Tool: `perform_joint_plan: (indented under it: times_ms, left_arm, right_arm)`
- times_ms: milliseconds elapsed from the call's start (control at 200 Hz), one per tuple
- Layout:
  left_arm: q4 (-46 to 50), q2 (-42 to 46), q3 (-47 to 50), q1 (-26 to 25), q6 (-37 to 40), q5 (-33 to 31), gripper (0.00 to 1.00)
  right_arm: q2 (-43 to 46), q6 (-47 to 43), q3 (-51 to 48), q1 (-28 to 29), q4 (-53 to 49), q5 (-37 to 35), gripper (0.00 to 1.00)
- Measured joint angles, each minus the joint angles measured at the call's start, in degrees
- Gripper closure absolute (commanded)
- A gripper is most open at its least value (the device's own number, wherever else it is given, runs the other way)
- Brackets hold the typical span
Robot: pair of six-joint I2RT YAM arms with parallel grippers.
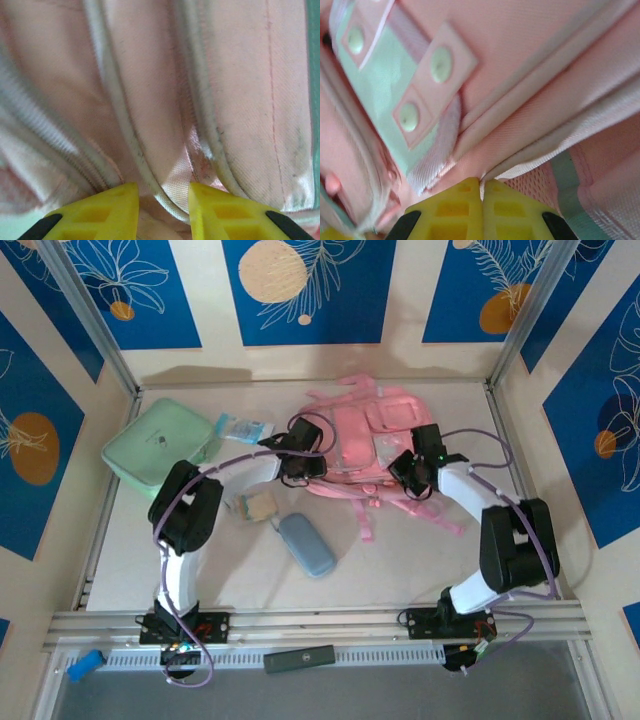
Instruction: Pack the student bag
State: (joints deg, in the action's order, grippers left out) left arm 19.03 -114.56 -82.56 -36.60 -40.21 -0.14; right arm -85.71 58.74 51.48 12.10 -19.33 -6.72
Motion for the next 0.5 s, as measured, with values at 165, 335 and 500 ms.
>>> perform_joint_plan:
  times_ms: [165,335,500]
  left_arm:
    - [-2.5,0.3,-1.2,1.2,2.4,1.1,0.59]
    - [-1.1,5.0,1.1,0.2,1.1,2.7,0.58]
    - [-0.2,9.4,2.4,-4.5,-2.1,3.5,0.58]
  right_arm:
    - [5.1,3.6,-4.0,3.2,-0.1,0.8,1.00]
    - [7.3,5.8,-4.0,2.9,0.9,0.8,1.00]
    - [7.8,5.0,-2.5,1.1,-2.3,0.7,0.76]
